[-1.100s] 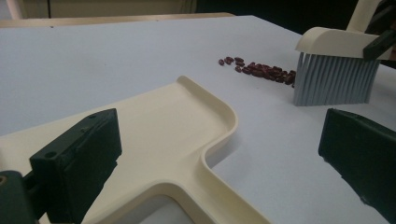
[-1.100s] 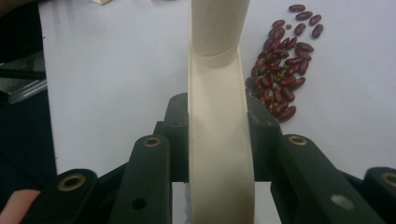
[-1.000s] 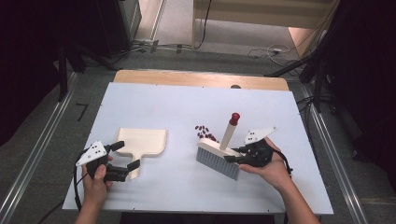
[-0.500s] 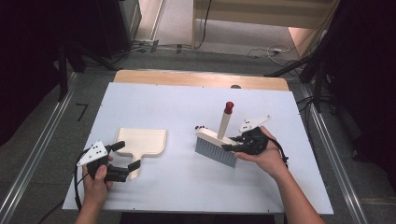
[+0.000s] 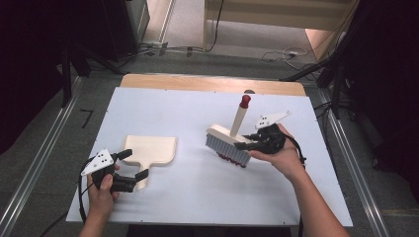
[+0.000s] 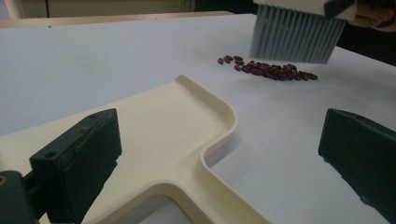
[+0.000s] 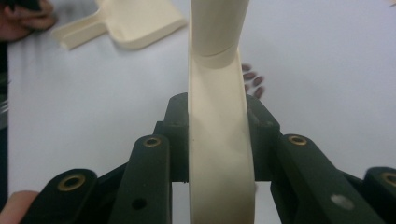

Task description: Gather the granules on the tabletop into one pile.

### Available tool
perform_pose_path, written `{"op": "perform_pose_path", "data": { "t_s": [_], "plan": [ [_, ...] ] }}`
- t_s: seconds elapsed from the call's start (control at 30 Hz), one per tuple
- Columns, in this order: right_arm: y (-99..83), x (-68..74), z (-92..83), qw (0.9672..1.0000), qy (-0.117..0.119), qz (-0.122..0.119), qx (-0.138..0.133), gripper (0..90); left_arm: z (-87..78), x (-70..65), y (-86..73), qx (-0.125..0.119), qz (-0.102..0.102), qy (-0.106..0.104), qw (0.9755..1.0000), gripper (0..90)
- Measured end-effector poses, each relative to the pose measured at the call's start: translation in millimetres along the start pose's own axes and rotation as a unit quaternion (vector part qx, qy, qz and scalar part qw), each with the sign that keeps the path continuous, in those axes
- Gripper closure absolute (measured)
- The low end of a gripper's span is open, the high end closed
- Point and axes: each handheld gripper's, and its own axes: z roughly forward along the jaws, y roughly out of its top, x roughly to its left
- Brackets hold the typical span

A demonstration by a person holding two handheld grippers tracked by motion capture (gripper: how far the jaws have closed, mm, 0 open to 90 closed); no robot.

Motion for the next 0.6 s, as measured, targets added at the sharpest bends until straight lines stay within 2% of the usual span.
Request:
{"op": "perform_pose_path", "data": {
  "t_s": [0.17,0.3,0.37,0.43,0.6],
  "plan": [
    [18.6,-15.2,-0.5,0.9987,-0.049,-0.005,-0.014,65.9,-0.1,-0.1,0.0,-0.001,0.0,-0.001,1.0,0.0],
    [28.1,-25.3,16.7,0.9956,-0.086,-0.038,-0.002,65.9,-0.1,0.1,0.0,-0.001,0.0,-0.001,1.0,0.0],
    [30.0,-31.0,25.2,0.9937,-0.102,-0.046,0.002,65.9,-0.2,0.0,0.0,-0.002,-0.001,-0.002,1.0,0.0],
    [29.7,-37.4,32.3,0.9919,-0.12,-0.043,0.005,65.9,-0.2,0.0,0.0,-0.002,-0.001,-0.003,1.0,0.0],
    [19.9,-44.7,45.6,0.9904,-0.129,-0.047,0.018,65.9,-0.3,0.5,0.0,-0.003,-0.001,-0.003,1.0,0.0]
  ]
}}
